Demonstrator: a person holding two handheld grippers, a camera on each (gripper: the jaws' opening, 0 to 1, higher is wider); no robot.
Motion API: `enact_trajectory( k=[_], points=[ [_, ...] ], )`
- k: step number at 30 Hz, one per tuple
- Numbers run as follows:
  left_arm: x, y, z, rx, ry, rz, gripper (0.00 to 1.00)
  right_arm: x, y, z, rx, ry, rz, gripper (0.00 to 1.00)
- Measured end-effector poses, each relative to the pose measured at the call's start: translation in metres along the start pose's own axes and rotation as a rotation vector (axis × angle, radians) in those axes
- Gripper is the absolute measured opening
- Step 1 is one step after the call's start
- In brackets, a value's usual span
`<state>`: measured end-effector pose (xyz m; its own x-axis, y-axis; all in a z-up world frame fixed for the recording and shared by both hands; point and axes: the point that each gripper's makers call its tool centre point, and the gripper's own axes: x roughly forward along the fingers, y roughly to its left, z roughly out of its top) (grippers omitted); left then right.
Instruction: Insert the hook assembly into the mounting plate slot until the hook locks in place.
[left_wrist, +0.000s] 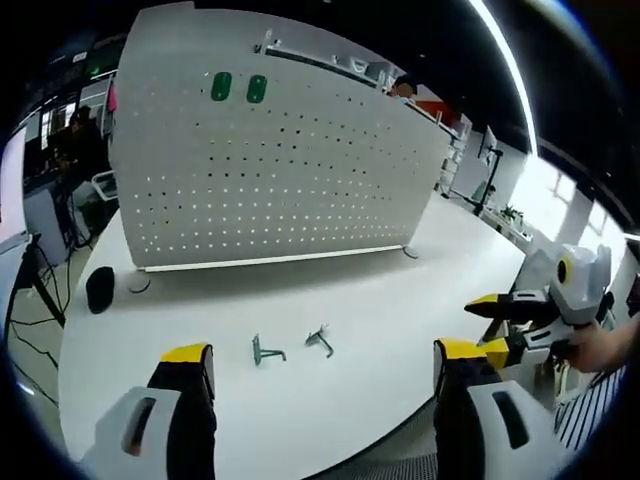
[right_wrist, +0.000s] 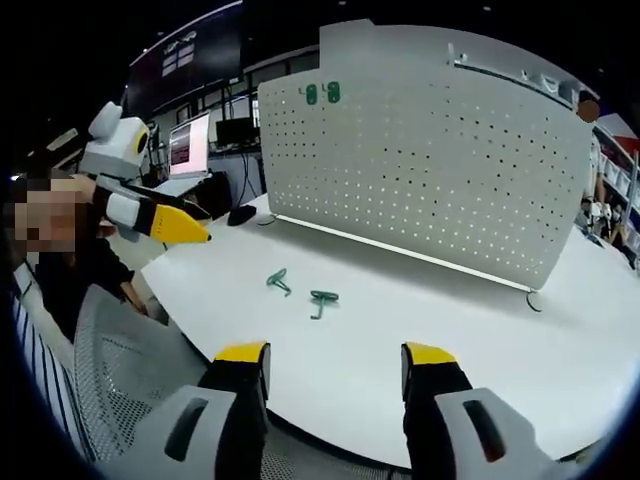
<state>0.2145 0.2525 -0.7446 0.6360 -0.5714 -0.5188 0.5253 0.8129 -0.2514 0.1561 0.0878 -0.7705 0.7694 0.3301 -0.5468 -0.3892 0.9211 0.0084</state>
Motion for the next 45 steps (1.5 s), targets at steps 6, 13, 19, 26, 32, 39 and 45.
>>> enact_trajectory(
  k=[6, 13, 19, 26, 32, 39, 45],
  points=[
    [0.003, 0.0, 0.001, 0.017, 0.009, -0.013, 0.92, 0.018, 0.001, 0.004, -0.006, 0.004, 0.015, 0.48],
    [0.006, 0.002, -0.004, 0.022, 0.036, -0.024, 0.91, 0.034, 0.009, 0.001, -0.012, 0.021, 0.042, 0.43],
    [0.007, 0.007, -0.009, 0.02, 0.054, -0.019, 0.9, 0.056, 0.009, -0.011, -0.003, 0.052, 0.054, 0.4],
    [0.01, 0.011, -0.009, 0.012, 0.067, -0.013, 0.9, 0.085, 0.012, -0.002, -0.016, 0.049, 0.076, 0.35],
    [0.016, 0.015, -0.007, 0.008, 0.073, -0.008, 0.89, 0.126, 0.016, -0.004, 0.024, 0.088, 0.122, 0.26],
    [0.016, 0.017, -0.008, 0.002, 0.084, -0.005, 0.88, 0.169, 0.022, -0.017, 0.012, 0.176, 0.145, 0.17],
    [0.015, 0.024, -0.008, -0.004, 0.087, 0.007, 0.88, 0.192, 0.024, -0.04, -0.026, 0.274, 0.138, 0.15]
  ],
)
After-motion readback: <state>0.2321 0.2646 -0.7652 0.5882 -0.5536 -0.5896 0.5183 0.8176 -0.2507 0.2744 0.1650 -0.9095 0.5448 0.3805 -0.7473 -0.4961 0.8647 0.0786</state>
